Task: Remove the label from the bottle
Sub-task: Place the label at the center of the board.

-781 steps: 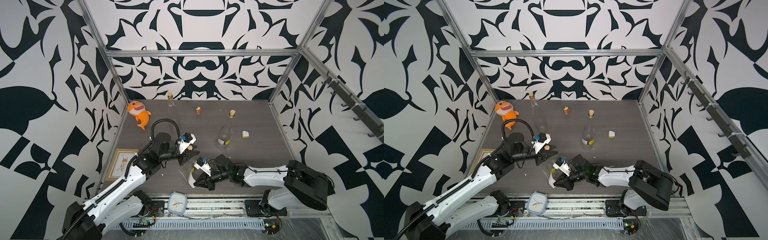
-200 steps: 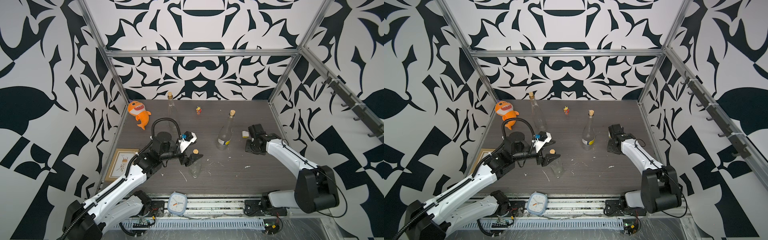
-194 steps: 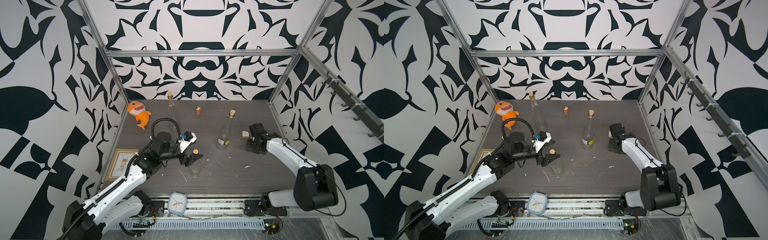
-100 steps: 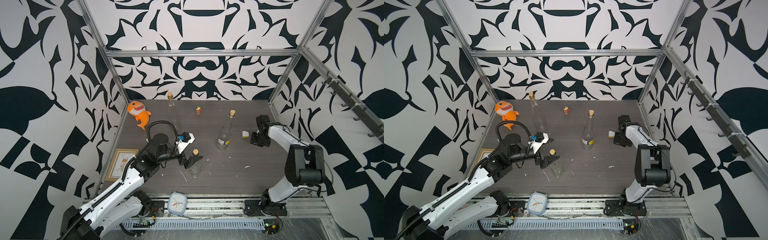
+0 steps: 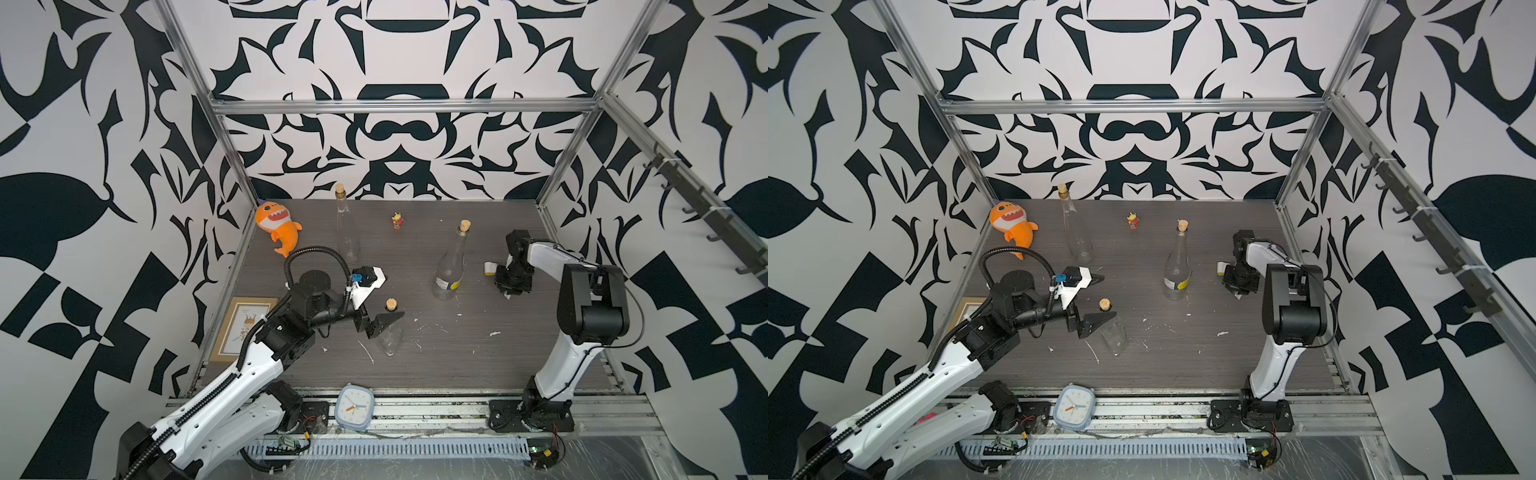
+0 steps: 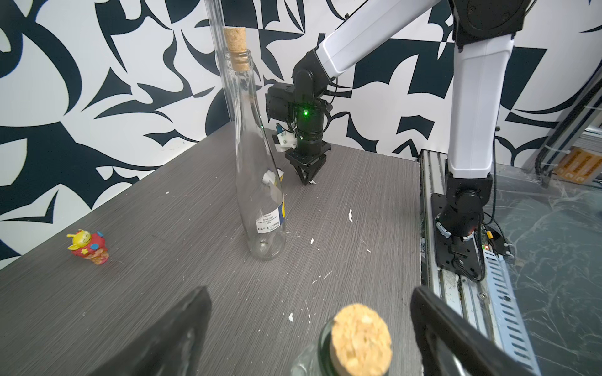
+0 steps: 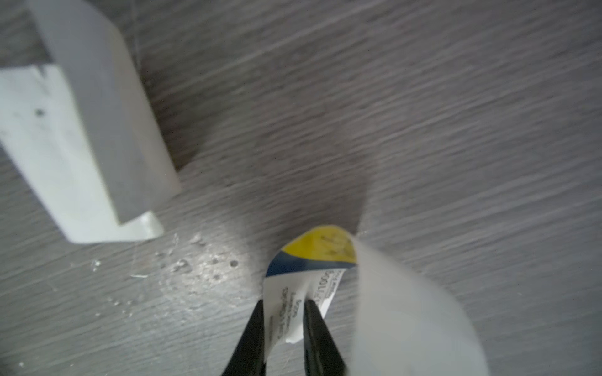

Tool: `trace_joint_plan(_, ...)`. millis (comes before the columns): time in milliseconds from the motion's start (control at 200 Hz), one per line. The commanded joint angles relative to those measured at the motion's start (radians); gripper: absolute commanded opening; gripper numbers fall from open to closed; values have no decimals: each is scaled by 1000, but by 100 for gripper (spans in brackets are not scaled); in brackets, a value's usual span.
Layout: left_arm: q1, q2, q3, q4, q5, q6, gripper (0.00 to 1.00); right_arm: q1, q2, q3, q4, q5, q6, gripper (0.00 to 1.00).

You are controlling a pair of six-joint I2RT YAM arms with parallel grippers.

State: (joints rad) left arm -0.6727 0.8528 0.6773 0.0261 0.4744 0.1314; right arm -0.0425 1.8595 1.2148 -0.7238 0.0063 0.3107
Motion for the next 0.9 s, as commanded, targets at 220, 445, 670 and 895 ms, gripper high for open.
trace_joint_plan(220,0,-3,-18,14,-7,20,99,-3,-7,30,10,-75,-10,36)
trace_joint_plan(445,0,-2,-17,9,-6,20,99,-3,-2,26,30,-112,-8,42)
trace_joint_plan(670,1,0,-16,8,-10,21,99,-2,-61,34,29,-95,-3,41)
trace_joint_plan(895,0,-4,-11,8,-7,17,99,3,-202,6,20,-62,2,43)
